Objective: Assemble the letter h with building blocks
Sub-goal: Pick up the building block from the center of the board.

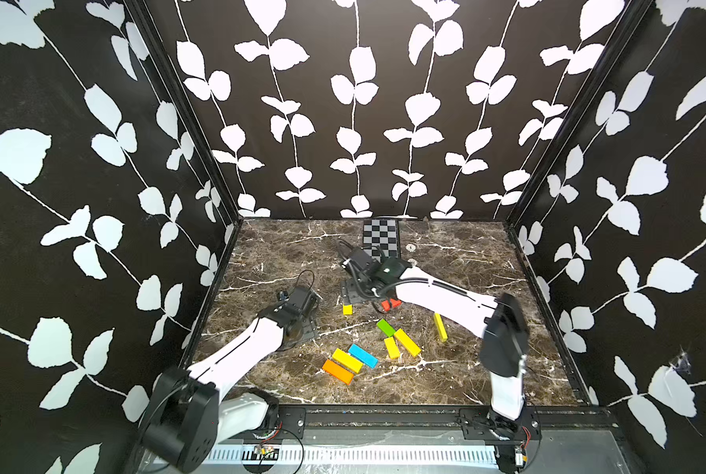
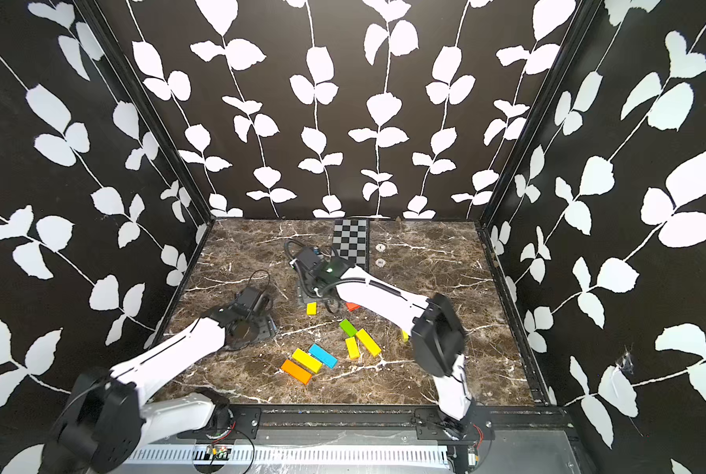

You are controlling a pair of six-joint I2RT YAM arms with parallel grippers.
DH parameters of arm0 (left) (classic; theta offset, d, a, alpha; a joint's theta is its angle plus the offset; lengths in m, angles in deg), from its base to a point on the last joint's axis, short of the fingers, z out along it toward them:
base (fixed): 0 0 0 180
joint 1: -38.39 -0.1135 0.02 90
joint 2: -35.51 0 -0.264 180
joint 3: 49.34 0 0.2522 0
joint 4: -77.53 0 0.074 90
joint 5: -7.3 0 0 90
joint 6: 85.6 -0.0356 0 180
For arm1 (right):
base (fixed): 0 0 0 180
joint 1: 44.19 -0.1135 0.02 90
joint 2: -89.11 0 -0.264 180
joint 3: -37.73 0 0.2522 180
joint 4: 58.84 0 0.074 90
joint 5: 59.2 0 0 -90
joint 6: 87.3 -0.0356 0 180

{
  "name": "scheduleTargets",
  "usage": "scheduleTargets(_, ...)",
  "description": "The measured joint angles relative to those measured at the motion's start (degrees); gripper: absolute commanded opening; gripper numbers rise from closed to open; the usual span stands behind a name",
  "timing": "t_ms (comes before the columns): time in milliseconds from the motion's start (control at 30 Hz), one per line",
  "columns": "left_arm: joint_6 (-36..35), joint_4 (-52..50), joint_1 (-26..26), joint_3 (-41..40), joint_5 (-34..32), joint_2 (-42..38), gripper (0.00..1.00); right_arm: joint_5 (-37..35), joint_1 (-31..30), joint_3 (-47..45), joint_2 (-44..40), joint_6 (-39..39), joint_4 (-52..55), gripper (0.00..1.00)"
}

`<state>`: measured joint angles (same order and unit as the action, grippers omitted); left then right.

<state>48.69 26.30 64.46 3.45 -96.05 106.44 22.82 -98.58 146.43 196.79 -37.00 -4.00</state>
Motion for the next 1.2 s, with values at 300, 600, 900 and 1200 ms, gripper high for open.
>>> scheduleTargets(300, -4.0, 2.2, -1.5, 5.9, 1.4, 7.8, 0.77, 0.0, 0.2, -21.8, -10.1, -0.8, -3.7, 0.81)
scheduleTargets(600, -5.3, 3.7, -1.9, 6.9, 7.3, 9.0, 0.74, 3.6, 9.3, -26.9, -12.1, 1.8, -4.9, 0.88)
scheduleTargets(900, -3.3, 3.7, -1.9, 1.0, 8.5, -5.9, 0.72, 7.5, 14.0, -18.7, 1.0, 13.2, -4.9, 0.89)
scheduleTargets(1200, -2.2, 3.6, -1.9, -2.8, 10.3, -8.5, 0.69, 6.4, 14.0, -11.8, 7.2, 16.9, -3.8, 0.84)
